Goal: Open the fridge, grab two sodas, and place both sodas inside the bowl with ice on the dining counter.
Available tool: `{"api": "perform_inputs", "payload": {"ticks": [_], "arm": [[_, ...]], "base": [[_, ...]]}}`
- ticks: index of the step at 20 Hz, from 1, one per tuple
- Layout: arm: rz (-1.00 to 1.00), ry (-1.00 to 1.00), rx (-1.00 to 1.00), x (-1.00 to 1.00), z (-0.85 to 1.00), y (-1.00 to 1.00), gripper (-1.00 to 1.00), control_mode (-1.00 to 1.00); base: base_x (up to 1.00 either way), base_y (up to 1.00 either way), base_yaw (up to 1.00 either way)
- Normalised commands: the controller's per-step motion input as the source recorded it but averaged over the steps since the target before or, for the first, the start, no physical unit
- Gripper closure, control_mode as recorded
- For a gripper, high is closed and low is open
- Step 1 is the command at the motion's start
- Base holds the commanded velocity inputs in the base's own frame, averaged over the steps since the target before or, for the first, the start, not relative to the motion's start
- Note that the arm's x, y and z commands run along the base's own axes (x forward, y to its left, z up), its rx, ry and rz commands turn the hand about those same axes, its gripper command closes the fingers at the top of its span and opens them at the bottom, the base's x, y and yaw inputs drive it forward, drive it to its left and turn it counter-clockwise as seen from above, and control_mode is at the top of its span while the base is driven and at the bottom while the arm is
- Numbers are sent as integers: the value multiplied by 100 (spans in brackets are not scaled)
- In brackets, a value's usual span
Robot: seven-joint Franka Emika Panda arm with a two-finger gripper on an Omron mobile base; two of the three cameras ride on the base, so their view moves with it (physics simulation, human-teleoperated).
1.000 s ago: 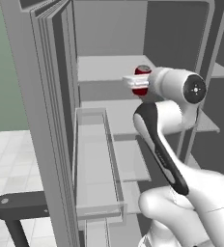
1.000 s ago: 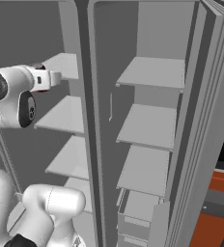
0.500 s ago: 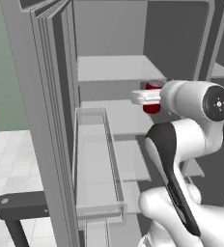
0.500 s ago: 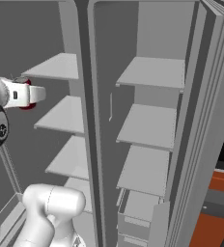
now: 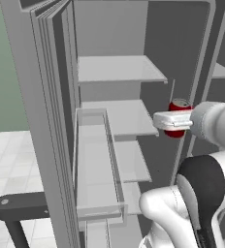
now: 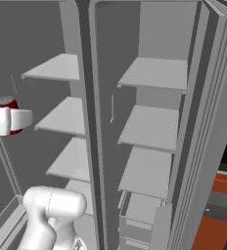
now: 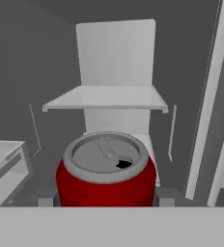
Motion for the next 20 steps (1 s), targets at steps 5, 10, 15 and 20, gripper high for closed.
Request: {"api": "perform_inputs", "payload": {"ticks": [5, 10, 15, 20], "arm": [[0, 6, 0, -68, 0, -4, 100, -100], [0, 4, 0, -52, 0, 0, 100, -100], [0, 5, 0, -33, -1, 0, 100, -100], [1, 0, 0, 0, -3, 0, 100, 100]], "base": [[0, 0, 0], [0, 0, 0], [0, 0, 0], [-6, 1, 1]]}}
